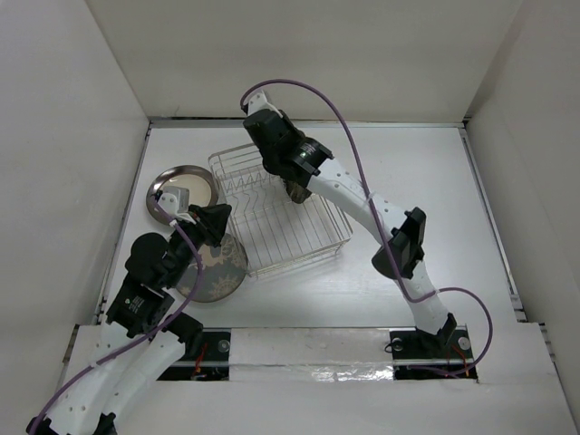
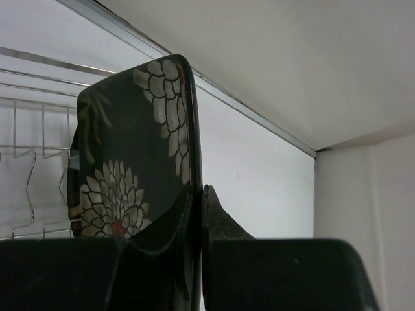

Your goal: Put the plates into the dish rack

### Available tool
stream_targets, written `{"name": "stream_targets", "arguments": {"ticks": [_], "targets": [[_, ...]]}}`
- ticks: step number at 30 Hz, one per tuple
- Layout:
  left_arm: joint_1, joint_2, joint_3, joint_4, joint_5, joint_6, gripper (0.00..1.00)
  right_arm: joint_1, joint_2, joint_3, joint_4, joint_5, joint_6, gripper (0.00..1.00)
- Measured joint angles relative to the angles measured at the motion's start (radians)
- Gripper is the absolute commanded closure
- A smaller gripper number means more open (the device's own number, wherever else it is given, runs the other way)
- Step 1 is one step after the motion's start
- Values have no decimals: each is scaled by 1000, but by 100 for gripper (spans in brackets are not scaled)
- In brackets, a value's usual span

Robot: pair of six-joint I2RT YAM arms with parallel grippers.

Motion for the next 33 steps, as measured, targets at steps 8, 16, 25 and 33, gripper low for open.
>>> {"name": "stream_targets", "arguments": {"ticks": [8,16,25,33], "targets": [[0,-1,0,0,0,0,91,7,45,0,40,31,-50,100],[0,-2,0,0,1,0,91,10,89,0,50,13,-19,100],[0,-2,0,0,0,0,91,5,104,-17,41,-14,48,100],[0,4,0,0,0,0,90,3,108,-50,44,-29,86,98]]}}
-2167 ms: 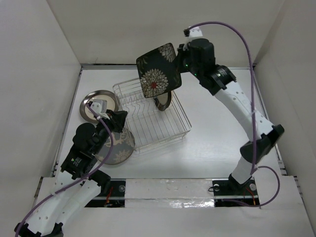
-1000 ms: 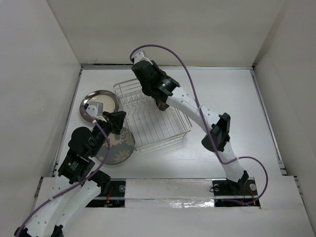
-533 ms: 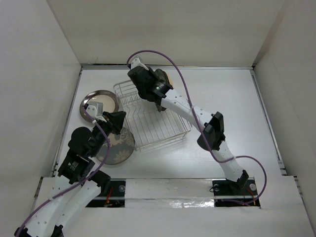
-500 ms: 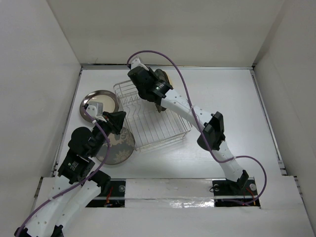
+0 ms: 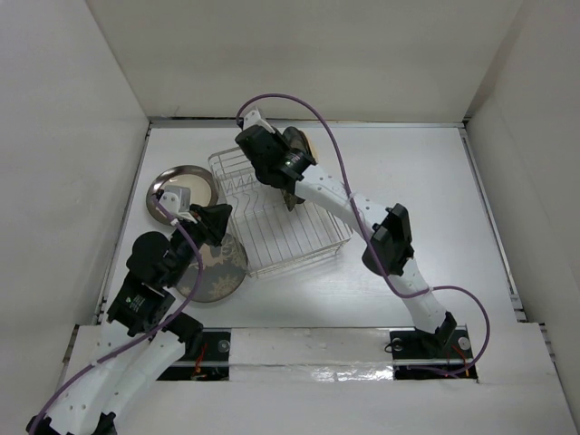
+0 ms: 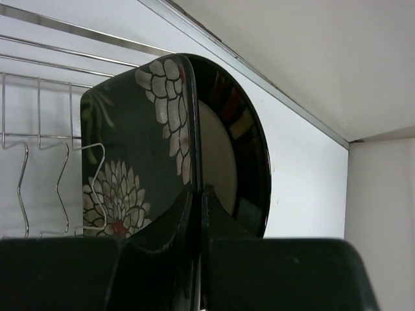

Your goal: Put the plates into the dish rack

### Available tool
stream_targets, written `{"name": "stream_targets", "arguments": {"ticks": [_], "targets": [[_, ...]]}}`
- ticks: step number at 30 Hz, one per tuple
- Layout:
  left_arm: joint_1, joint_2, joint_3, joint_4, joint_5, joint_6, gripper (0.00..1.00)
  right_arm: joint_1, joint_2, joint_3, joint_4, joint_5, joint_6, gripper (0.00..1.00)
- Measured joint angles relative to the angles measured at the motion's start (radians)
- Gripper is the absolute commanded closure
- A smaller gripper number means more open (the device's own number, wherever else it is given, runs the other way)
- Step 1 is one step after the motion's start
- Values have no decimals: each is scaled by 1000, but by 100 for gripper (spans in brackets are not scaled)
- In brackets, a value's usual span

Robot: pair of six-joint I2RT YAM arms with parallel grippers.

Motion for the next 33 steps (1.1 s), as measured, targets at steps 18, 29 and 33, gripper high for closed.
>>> {"name": "stream_targets", "arguments": {"ticks": [18,29,33], "targets": [[0,64,0,-1,-72,3,89,-3,-101,-196,143,-104,105,41],[0,154,0,-3,-217,-5,100,66,-739,-815,459,-397,238,95],[21,193,0,-14,-241,-55,100,67,-1007,-1123,634,-500,330,100]]}}
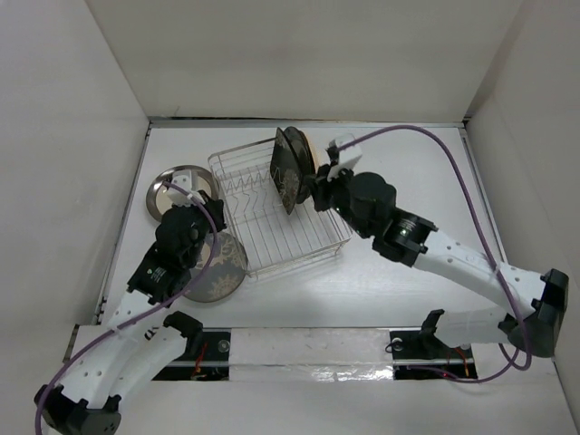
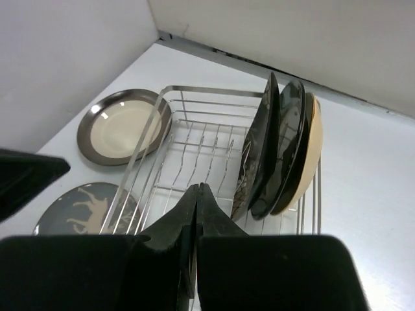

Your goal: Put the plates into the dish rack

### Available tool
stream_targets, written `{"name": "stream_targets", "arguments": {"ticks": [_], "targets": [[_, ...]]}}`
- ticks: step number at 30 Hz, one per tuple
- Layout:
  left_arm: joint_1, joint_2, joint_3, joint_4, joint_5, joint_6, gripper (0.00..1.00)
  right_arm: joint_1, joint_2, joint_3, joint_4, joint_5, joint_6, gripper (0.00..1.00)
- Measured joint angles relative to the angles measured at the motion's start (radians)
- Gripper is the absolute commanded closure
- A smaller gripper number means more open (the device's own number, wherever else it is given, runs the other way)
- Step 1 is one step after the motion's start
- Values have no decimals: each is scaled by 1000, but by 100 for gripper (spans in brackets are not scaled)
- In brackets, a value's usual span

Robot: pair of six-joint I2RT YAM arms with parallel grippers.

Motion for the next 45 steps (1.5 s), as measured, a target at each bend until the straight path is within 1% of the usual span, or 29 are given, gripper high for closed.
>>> {"name": "stream_targets", "arguments": {"ticks": [2,4,6,9,12,13,16,17,19,21,22,23,27,29,33,40,45], "targets": [[38,10,0,-12,-2,-37,100,-1,-80,-135,56,-27,38,100],[95,18,0,-18,3,-75,100,-2,-126,-243,92,-37,65,100],[167,38,0,-19,20,-109,100,-8,-156,-341,98,-51,84,100],[310,92,1,-18,101,-146,100,-34,-212,-456,94,-78,97,100],[483,180,16,-24,173,-166,86,-81,-291,-517,100,-108,112,100],[521,214,27,-29,182,-172,71,-95,-318,-530,110,-119,121,100],[599,301,44,-12,234,-198,56,-108,-395,-575,168,-152,146,96],[623,324,44,-8,257,-207,54,-111,-414,-589,185,-160,151,95],[703,377,43,11,315,-229,49,-117,-435,-603,195,-180,165,92],[783,431,35,42,349,-251,45,-122,-436,-607,195,-193,176,91],[818,459,27,61,365,-259,39,-124,-436,-607,195,-202,183,90],[848,484,17,79,381,-268,37,-125,-437,-608,194,-208,187,90],[922,586,-28,140,433,-308,36,-125,-444,-608,194,-232,198,85],[929,637,-35,161,445,-320,37,-125,-452,-608,195,-240,205,81],[932,728,-37,211,473,-351,39,-125,-453,-608,195,-253,212,78],[949,882,-35,323,505,-431,44,-131,-440,-608,194,-259,213,78],[949,960,15,387,508,-454,48,-159,-444,-608,190,-259,213,78]]}}
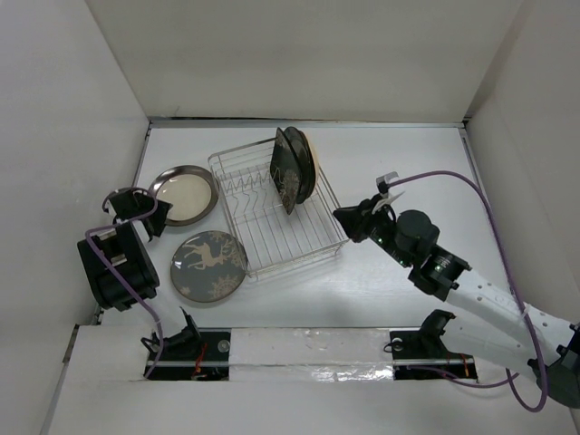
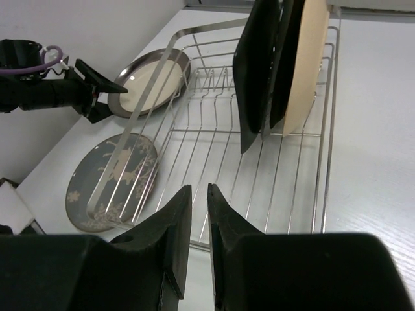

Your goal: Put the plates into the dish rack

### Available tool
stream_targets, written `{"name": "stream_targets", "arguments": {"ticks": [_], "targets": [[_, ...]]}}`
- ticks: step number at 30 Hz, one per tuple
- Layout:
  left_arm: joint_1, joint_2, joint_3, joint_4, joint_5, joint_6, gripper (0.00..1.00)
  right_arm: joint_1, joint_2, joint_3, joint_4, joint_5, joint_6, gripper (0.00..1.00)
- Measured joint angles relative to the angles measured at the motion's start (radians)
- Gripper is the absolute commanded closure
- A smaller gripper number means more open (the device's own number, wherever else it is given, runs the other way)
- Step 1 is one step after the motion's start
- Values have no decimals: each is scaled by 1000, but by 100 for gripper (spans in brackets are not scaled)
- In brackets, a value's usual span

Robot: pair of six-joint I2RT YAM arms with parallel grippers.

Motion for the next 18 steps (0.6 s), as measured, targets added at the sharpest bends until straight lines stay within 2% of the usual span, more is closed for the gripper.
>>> {"name": "stream_targets", "arguments": {"ticks": [6,7,10,18], "targets": [[3,49,9,59,16,-29,67,-23,-17,0,-2,0,0,78],[4,52,9,61,17,-33,78,-25,-19,0,-3,0,0,78],[8,58,5,62,16,-43,100,-31,-29,0,-7,0,0,78],[27,38,-54,153,38,-81,100,-44,-56,0,-11,1,0,78]]}}
